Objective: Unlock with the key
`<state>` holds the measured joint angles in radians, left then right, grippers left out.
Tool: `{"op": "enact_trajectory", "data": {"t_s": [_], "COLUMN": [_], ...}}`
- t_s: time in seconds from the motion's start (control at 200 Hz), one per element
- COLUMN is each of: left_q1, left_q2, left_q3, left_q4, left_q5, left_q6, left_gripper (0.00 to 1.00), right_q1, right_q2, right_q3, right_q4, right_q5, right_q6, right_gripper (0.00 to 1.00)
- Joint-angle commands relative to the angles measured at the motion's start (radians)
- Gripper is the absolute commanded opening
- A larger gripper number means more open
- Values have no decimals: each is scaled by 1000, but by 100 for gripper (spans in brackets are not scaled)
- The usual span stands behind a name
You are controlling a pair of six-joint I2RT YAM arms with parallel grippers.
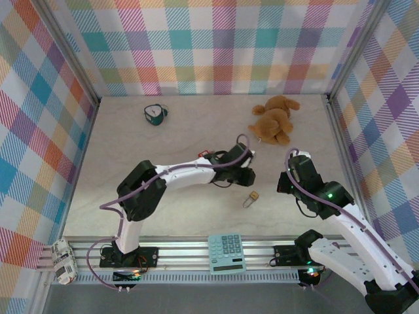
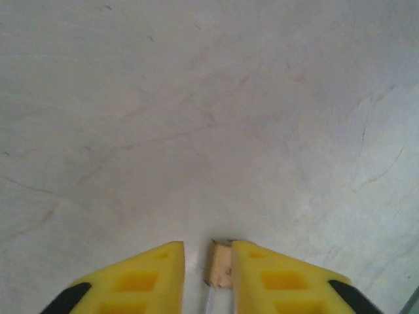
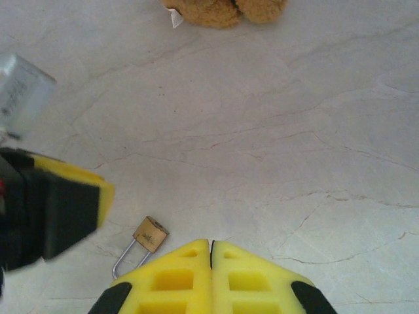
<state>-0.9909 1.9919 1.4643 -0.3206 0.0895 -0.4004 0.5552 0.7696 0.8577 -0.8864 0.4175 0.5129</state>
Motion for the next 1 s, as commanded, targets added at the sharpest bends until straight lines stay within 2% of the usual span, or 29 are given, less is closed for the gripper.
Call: {"op": "enact_trajectory", "data": {"t_s": [0.0, 0.065, 0.155, 0.415, 0.495, 0.76, 0.865, 1.0], "left_q1": [-91, -138, -188, -235, -233, -256, -259, -253], "left_q2": [42, 62, 116, 272, 286, 290, 282, 250], "left_q3": [58, 85, 136, 299, 293, 231, 211, 176], "left_q4": [-253, -281, -310, -419, -405, -319, -295, -270], "left_q5": [-226, -289, -350, -560, -562, -560, -570, -568], "left_q6": [74, 86, 110, 195, 212, 247, 259, 279], "left_gripper": [35, 45, 52, 53, 52, 29, 17, 15], "right_q1": [-6, -6, -6, -6, -6, -6, -6, -6], "right_q2": [-10, -15, -21, -27, -27, -30, -31, -35], "right_q3": [32, 33, 34, 24, 23, 23, 23, 25], "right_q4": [-30, -38, -42, -38, -34, -32, -31, -34], "right_q5": [40, 47, 46, 34, 31, 30, 28, 25], "right_q6": [9, 9, 10, 9, 6, 2, 3, 4], "right_gripper": [0, 0, 0, 0, 0, 0, 0, 0]}}
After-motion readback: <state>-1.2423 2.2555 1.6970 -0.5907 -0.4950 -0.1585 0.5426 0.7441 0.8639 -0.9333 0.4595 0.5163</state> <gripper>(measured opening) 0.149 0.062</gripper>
